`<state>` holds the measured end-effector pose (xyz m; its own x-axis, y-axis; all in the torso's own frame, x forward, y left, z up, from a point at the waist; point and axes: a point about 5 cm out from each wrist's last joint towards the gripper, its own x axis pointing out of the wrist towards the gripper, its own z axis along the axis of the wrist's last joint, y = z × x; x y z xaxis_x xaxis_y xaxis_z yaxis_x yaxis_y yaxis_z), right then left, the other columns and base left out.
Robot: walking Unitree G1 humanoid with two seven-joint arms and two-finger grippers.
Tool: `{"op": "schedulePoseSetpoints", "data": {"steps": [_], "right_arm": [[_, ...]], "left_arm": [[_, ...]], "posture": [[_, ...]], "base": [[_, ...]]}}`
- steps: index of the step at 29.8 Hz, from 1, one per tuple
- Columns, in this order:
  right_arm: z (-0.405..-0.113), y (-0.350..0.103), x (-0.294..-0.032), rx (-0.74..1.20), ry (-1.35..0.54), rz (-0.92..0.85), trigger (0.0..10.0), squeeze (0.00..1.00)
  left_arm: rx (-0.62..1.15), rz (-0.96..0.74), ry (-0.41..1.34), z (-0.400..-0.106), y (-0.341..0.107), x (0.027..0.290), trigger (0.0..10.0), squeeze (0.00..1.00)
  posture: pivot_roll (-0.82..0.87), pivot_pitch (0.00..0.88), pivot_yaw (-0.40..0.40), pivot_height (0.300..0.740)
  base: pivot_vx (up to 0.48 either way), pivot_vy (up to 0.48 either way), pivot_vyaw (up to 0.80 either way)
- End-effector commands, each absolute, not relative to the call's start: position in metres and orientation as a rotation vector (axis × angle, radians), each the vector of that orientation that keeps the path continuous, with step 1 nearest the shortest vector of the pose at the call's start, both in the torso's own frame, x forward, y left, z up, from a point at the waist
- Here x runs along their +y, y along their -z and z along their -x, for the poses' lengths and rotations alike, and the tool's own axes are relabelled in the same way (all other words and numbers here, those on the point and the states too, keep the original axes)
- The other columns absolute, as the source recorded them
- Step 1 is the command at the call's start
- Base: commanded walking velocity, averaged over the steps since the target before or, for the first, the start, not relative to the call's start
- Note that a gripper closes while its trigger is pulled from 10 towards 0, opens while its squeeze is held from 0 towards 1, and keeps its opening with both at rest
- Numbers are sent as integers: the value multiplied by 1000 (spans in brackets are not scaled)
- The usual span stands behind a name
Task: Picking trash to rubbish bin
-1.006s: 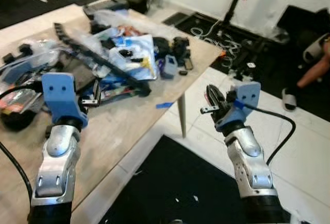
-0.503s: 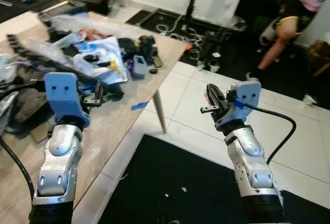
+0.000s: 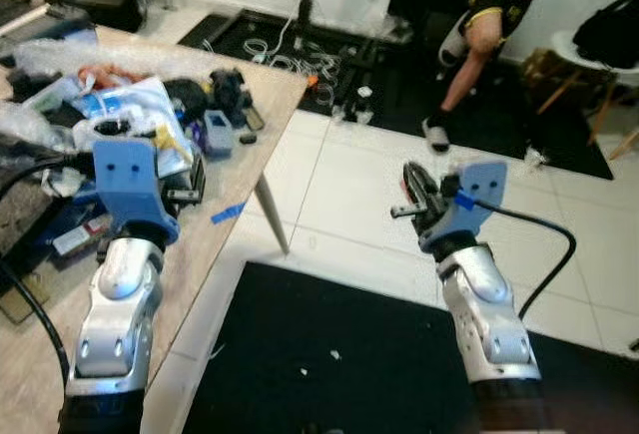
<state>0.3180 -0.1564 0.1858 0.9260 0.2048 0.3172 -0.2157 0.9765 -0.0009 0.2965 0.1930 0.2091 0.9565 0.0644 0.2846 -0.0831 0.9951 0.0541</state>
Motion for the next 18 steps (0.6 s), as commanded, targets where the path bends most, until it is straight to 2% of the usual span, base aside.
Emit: {"op": "schedulePoseSetpoints", "data": {"steps": [1,11,18], "right_arm": [[-314,-179,-158,-303,-212,-29,10000,0],[-313,-180,-157,-303,-223,-28,10000,0],[-313,-179,-154,-304,-224,-29,10000,0]], "left_arm": [[-268,-70,-89,-293,-203,196,10000,0],[-270,-43,-71,-292,-201,193,10000,0],[-274,-83,-46,-291,-199,190,10000,0]], "posture": [[-1,162,-55,740],[-3,152,-56,740],[-2,146,-49,740]], "base": [[0,0,-525],[0,0,-523],[0,0,-524]]}}
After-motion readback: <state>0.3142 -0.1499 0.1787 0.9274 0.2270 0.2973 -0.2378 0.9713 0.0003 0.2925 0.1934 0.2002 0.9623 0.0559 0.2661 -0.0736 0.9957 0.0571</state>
